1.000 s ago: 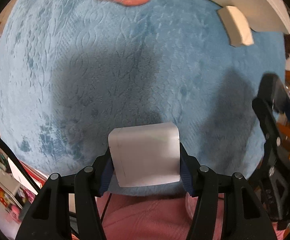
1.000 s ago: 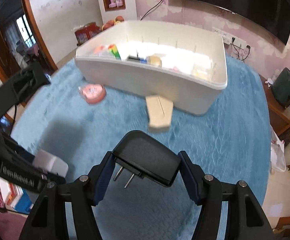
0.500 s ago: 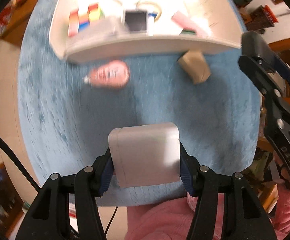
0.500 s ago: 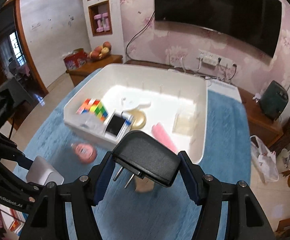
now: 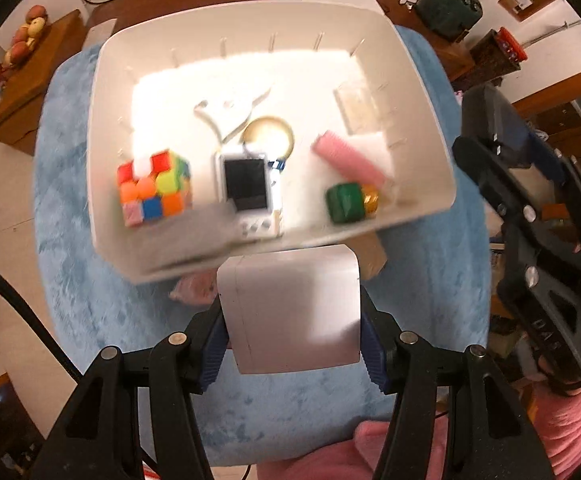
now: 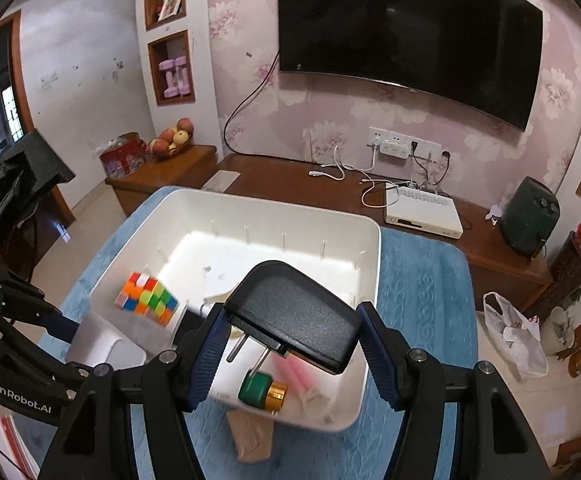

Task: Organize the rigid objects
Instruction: 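Lift the white and black chargers and carry both over the bin, then open both tools to drop the chargers into the bin, then withdraw both tools toward the pink tape roller and beige plug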

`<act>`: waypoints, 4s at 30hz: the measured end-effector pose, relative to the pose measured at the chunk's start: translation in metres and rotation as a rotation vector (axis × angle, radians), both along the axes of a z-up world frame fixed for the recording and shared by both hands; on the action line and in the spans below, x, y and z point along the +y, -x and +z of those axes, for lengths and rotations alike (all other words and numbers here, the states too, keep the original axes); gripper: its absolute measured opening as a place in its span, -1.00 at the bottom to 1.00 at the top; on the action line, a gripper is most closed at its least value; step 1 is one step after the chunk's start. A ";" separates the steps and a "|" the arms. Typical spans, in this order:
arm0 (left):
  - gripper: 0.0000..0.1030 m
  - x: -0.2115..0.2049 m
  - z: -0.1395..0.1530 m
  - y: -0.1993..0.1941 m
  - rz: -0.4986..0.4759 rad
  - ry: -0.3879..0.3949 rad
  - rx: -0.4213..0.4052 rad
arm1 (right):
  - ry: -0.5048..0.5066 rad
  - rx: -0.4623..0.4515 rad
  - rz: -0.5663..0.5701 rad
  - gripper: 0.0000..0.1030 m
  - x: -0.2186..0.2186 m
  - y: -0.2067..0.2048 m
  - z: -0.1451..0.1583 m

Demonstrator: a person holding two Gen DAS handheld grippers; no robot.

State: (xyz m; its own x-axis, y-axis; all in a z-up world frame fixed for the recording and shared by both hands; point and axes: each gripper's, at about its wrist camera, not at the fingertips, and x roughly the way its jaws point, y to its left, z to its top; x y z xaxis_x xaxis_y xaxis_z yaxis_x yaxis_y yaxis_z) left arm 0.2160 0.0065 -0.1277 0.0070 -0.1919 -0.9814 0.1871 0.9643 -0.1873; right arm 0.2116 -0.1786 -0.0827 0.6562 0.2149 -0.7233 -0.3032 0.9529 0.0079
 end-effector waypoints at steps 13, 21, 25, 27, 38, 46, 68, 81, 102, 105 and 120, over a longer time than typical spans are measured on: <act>0.18 -0.023 -0.011 -0.060 -0.036 0.061 -0.041 | -0.033 0.057 -0.070 0.26 -0.010 -0.043 -0.026; 0.19 -0.021 -0.022 -0.068 -0.033 0.043 -0.044 | -0.037 0.089 -0.078 0.27 -0.014 -0.051 -0.039; 0.36 -0.020 -0.006 -0.067 -0.063 0.044 -0.124 | -0.059 0.065 -0.082 0.47 -0.017 -0.048 -0.036; 0.45 -0.019 0.004 -0.067 -0.053 0.023 -0.175 | -0.064 0.063 -0.091 0.47 -0.019 -0.047 -0.034; 0.47 -0.014 0.034 -0.038 -0.013 -0.009 -0.315 | -0.168 0.055 -0.134 0.55 -0.038 -0.026 -0.011; 0.47 -0.001 0.053 0.008 0.073 -0.007 -0.407 | -0.307 0.124 -0.162 0.57 -0.059 -0.004 0.000; 0.47 0.040 0.005 0.118 0.347 -0.142 -0.287 | -0.641 0.526 -0.403 0.57 -0.113 0.040 -0.054; 0.53 0.052 -0.024 0.107 0.292 -0.119 -0.214 | -0.736 0.686 -0.615 0.57 -0.103 0.059 -0.098; 0.58 0.049 -0.080 0.076 -0.232 -0.166 -0.410 | -0.357 0.536 -0.670 0.57 -0.005 0.073 -0.128; 0.58 0.048 -0.091 0.075 -0.286 -0.156 -0.421 | -0.294 0.482 -0.648 0.57 0.003 0.075 -0.132; 0.59 0.034 -0.117 0.071 -0.414 -0.112 -0.479 | -0.161 0.314 -0.545 0.57 0.027 0.072 -0.154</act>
State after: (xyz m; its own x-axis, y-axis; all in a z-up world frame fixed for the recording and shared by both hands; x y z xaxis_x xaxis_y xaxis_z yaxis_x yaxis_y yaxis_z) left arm 0.1453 0.0401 -0.2449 0.3966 -0.1692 -0.9023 0.5859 0.8033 0.1069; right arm 0.1396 -0.1517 -0.2366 0.4647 0.0323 -0.8849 0.2639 0.9489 0.1732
